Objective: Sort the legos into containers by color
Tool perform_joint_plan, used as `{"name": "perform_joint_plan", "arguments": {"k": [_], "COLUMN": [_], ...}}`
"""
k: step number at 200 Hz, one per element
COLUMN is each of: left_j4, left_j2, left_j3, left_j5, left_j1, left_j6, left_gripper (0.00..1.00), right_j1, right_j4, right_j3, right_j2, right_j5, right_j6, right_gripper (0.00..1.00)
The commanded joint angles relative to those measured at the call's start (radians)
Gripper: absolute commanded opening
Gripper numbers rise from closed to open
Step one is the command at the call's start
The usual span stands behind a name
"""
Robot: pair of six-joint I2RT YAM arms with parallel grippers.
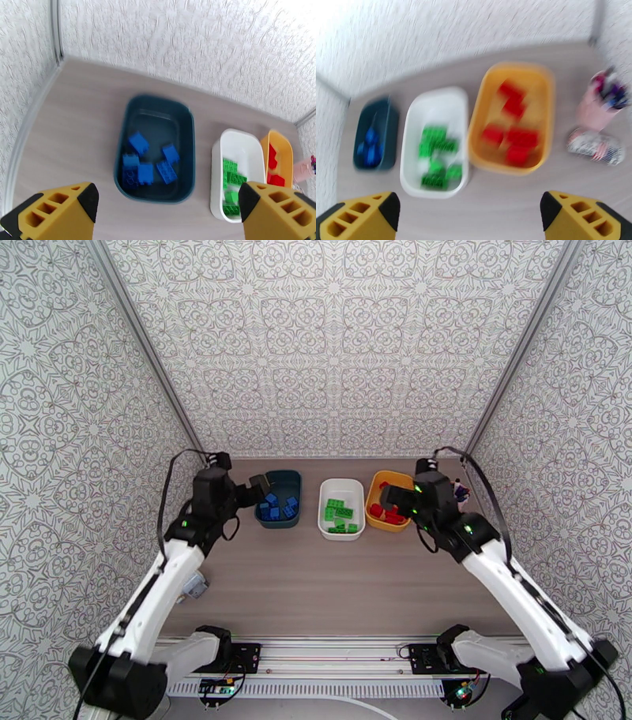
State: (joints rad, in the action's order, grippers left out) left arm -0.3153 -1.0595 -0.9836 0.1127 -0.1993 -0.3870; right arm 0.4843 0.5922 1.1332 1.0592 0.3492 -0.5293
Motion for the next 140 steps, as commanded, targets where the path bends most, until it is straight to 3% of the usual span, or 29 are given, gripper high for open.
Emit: {"name": "perform_joint_plan", "arguments": {"k": [1,26,40,55,76,88,97,116,140], "left_j4": [0.362,0.669,0.679,0.690,0.782,0.842,0.884,0.912,1.170], "left_j2": [0.125,0.254,0.250,0.202,0.092,0.035,-0.013,-0.107,-0.246], "left_j3": [0.225,0.496,0.563,0.614,0.690,0.722,0.737,0.697,0.702], "left_j5": [0.099,0.130,0.249,0.282,0.392,0.393,0.381,0.338,0.283], "left_j1": [-0.020,-0.007,0.003,0.013,0.026,0.041,0.050,0.055,0.064], "left_j6": [0.092,0.164,0.196,0.322,0.387,0.372,0.356,0.370,0.424], "left_gripper": [1.00,0.99,0.99,0.99,0.99,0.99,1.00,0.99,0.99], "right_j1": [-0.003,-0.015,-0.060,-0.111,-0.124,-0.128,-0.139,-0.164,-0.219], "right_j4": [-0.302,-0.607,-0.626,-0.628,-0.770,-0.894,-0.855,-0.949,-1.044], "right_j3": [-0.217,-0.463,-0.518,-0.568,-0.688,-0.741,-0.719,-0.723,-0.754], "right_j2": [-0.123,-0.260,-0.253,-0.207,-0.135,-0.087,-0.068,0.003,0.116], "right_j5": [0.162,0.308,0.372,0.377,0.372,0.386,0.374,0.357,0.300], "right_j6": [0.148,0.260,0.276,0.273,0.314,0.345,0.337,0.388,0.390], "right_gripper": [0.99,0.99,0.99,0.99,0.99,0.99,0.99,0.99,0.99]}}
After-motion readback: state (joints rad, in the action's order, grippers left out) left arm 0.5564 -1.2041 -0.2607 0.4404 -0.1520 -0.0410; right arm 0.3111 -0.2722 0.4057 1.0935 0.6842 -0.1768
